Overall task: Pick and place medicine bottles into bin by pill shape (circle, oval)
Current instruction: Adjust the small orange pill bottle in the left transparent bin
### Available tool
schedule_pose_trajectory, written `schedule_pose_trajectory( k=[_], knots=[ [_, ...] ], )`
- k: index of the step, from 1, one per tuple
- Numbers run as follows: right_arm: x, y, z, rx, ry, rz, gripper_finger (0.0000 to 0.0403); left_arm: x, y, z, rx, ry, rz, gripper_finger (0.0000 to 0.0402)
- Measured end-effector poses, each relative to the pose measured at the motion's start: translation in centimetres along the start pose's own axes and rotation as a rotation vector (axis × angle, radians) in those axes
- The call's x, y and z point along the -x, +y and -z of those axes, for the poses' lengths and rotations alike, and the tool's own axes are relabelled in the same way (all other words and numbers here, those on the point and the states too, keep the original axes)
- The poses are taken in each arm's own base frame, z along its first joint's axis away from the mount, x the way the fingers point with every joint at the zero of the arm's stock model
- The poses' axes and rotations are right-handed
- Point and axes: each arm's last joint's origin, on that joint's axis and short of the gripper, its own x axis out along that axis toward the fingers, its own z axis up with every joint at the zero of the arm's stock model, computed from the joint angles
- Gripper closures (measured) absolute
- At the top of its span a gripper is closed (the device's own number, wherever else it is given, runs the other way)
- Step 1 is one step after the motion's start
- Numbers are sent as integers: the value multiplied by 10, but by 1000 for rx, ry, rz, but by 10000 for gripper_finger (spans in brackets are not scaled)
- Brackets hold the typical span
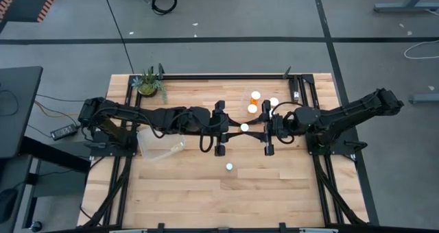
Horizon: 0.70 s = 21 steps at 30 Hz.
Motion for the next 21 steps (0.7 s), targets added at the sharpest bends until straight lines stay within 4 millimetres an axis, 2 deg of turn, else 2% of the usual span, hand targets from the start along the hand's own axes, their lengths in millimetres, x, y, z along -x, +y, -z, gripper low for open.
schedule_pose_trajectory(
  k=[13, 21],
  knots=[
    [0, 0, 1, 3, 16, -3, 288, 0, 0, 0, -1, 2, 0, 271],
    [1, 0, 2, 4, 25, 7, 286, 12, -1, -5, -16, 20, 11, 212]
  ],
)
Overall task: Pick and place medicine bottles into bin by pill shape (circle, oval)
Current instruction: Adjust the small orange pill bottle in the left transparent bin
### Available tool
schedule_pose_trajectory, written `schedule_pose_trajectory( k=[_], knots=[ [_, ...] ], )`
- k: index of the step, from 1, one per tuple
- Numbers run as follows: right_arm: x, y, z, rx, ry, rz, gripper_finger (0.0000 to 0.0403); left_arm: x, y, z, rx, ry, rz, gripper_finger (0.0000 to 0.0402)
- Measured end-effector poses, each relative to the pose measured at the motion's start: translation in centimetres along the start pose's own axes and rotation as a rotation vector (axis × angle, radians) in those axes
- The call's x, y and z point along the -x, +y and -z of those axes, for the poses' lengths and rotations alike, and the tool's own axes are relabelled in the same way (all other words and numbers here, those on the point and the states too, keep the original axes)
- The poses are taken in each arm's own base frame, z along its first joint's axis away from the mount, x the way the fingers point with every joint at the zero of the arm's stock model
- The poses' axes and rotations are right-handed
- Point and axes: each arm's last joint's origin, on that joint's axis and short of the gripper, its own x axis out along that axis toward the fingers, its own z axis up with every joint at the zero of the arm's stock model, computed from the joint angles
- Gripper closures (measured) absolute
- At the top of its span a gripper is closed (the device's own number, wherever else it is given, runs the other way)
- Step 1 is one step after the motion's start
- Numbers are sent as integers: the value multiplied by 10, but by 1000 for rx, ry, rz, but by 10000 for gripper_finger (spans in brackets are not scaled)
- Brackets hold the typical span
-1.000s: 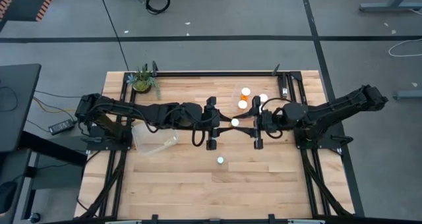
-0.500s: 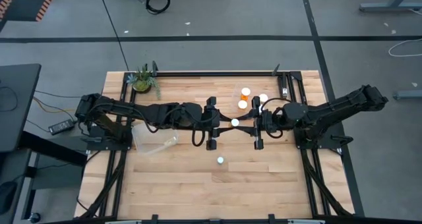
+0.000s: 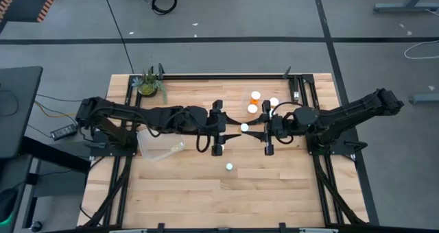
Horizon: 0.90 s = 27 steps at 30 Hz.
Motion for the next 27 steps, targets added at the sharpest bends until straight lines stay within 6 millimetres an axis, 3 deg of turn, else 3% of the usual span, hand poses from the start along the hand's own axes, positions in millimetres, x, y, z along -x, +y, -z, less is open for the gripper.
schedule_pose_trajectory(
  k=[7, 14, 20, 27],
  knots=[
    [-1, 1, 8, -31, 74, -9, 285, 5, -3, 6, -16, 80, 9, 185],
    [-19, 5, 32, -48, 181, 9, 285, 13, -10, 11, -32, 168, 19, 178],
    [-39, 8, 53, -58, 212, 26, 285, 38, -16, 7, 16, 375, 51, 195],
    [-55, 7, 67, -76, 185, 13, 285, 58, -31, 29, 60, 667, 57, 225]
  ],
)
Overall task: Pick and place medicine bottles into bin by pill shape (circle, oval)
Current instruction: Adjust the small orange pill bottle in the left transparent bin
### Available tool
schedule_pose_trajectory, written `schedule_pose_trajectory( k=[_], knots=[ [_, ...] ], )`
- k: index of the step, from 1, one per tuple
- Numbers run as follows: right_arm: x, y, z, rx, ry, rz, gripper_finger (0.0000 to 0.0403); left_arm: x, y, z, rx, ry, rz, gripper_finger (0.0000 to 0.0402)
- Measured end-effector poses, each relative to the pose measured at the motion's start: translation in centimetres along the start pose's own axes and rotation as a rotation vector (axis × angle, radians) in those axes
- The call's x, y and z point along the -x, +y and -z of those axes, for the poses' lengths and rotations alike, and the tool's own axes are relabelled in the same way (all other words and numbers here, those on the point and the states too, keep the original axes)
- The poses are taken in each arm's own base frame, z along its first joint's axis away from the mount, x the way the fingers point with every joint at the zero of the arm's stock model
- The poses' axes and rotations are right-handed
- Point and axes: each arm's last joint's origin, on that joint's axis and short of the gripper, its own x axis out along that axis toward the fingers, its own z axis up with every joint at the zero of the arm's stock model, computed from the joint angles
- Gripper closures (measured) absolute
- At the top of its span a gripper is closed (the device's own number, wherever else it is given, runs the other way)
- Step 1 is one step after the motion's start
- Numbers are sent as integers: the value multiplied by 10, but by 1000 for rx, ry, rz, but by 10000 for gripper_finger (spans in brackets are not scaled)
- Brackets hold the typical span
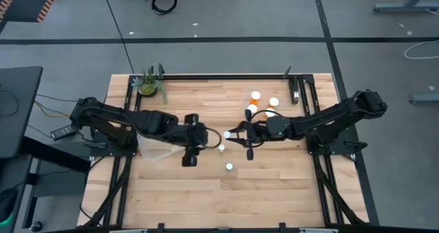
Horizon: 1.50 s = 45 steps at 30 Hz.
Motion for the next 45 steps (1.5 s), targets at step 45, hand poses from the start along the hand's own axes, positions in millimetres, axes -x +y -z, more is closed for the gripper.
schedule_pose_trajectory(
  k=[45],
  knots=[
    [-64, 10, 10, 68, 107, -55, 285, -21, -13, 2, -125, -102, -129, 175]
  ],
)
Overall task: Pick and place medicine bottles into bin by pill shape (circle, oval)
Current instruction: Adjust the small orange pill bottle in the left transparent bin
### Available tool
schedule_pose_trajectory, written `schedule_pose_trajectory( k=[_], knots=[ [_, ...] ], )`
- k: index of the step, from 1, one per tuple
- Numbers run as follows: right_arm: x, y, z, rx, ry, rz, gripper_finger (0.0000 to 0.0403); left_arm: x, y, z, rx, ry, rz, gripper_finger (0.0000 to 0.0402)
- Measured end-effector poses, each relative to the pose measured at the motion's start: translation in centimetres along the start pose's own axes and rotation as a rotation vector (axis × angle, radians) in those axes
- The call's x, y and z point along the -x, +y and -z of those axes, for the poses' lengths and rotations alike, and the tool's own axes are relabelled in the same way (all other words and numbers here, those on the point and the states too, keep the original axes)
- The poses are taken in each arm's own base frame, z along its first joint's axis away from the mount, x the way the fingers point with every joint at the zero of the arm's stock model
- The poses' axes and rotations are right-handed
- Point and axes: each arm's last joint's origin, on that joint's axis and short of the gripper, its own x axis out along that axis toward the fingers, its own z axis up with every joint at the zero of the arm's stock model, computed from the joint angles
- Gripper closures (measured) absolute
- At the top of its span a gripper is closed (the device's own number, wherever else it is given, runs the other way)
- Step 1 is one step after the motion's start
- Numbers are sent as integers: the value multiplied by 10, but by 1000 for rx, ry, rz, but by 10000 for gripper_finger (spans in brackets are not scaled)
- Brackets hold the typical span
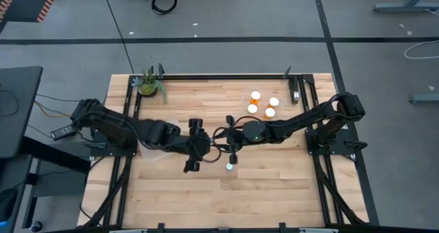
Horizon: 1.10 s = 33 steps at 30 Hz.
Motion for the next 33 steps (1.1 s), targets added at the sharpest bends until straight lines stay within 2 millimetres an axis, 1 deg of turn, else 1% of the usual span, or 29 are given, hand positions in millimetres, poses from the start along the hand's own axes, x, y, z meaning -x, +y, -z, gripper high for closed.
schedule_pose_trajectory(
  k=[4, 7, 14, 33],
  knots=[
    [0, 1, 0, 26, 1, 6, 285, -9, 8, -1, 23, 12, -4, 185],
    [0, 1, 0, 27, 3, 9, 285, -12, 8, -4, 18, -10, -4, 186],
    [0, 1, 2, 32, 15, 11, 285, -18, 5, -2, 2, 19, -2, 186],
    [0, 1, 2, 35, 20, 24, 285, -17, 3, -2, -17, 17, 3, 264]
  ],
)
